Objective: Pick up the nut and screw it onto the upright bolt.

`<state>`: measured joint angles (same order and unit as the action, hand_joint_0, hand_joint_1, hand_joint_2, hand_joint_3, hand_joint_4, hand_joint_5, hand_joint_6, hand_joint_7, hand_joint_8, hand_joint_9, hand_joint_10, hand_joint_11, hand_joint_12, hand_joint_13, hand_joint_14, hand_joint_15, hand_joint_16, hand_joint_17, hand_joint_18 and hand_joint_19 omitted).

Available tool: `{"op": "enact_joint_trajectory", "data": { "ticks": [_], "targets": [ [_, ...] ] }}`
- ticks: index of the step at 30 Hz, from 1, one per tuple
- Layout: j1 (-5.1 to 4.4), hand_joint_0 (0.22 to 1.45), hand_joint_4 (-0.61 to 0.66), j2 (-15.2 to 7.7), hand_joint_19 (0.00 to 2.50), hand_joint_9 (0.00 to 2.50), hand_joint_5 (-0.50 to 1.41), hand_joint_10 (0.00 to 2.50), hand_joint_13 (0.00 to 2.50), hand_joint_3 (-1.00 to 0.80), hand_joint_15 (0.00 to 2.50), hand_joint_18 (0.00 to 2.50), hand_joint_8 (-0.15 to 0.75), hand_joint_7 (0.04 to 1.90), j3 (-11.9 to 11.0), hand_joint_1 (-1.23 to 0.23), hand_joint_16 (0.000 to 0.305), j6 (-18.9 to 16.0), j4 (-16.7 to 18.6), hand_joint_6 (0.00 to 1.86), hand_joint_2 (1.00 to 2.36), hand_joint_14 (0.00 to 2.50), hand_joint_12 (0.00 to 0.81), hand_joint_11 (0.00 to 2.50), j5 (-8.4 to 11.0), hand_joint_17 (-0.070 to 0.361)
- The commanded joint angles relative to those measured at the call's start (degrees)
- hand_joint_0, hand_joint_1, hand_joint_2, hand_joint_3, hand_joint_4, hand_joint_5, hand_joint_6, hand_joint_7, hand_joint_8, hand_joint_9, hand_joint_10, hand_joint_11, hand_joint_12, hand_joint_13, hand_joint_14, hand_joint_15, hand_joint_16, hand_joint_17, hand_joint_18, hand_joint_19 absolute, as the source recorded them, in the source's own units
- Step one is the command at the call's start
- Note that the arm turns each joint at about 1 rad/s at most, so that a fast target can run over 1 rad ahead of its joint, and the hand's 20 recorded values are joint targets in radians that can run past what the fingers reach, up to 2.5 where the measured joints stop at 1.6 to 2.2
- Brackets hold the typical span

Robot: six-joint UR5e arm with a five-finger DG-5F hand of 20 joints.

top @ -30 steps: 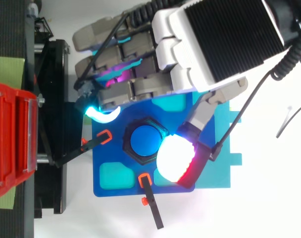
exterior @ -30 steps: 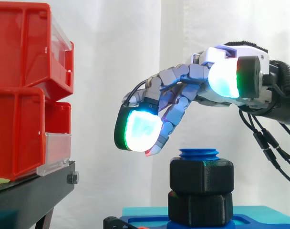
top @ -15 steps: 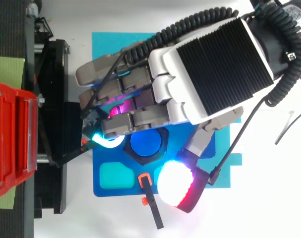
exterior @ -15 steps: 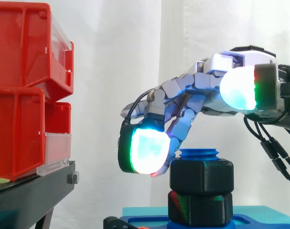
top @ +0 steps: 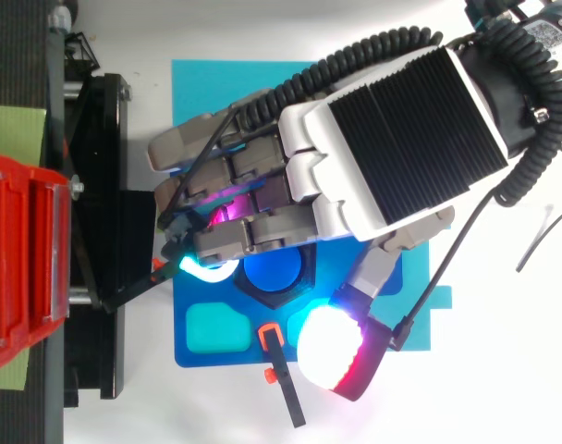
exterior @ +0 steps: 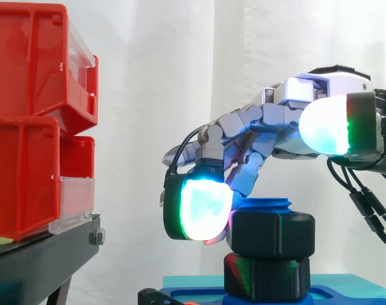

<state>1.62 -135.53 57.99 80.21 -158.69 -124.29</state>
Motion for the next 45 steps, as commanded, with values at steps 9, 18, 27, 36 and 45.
{"op": "enact_joint_trajectory", "data": {
  "ticks": [9,18,27,36,45],
  "targets": [
    [1.28,0.52,0.17,0.0,0.05,1.05,0.02,0.0,0.61,-0.5,0.0,0.31,0.257,1.22,0.02,-0.07,0.03,0.47,-0.3,0.5,1.0,0.0,0.258,0.0,-0.69,0.066],
    [1.72,0.52,0.17,0.0,0.06,1.11,0.05,0.0,0.65,-0.5,0.0,0.35,0.264,1.35,0.02,-0.08,0.029,0.65,-0.3,0.5,1.0,0.0,0.249,0.0,-1.04,0.065],
    [2.42,0.53,0.18,0.0,0.09,1.22,0.07,0.0,0.71,-0.5,0.0,0.43,0.261,1.37,-0.07,-0.09,0.027,0.82,-0.3,0.52,1.0,0.0,0.23,0.0,-1.74,0.061],
    [3.13,0.53,0.17,0.0,0.12,1.34,0.08,0.0,0.81,-0.5,0.0,0.53,0.243,1.33,-0.51,-0.11,0.024,0.82,-0.3,0.55,1.0,0.0,0.21,0.0,-2.88,0.054],
    [3.74,0.53,0.15,0.0,0.14,1.39,0.07,0.0,0.85,-0.5,0.0,0.59,0.242,1.32,-1.03,-0.11,0.023,0.82,-0.3,0.56,1.0,0.0,0.203,0.0,-3.85,0.052]
  ]
}}
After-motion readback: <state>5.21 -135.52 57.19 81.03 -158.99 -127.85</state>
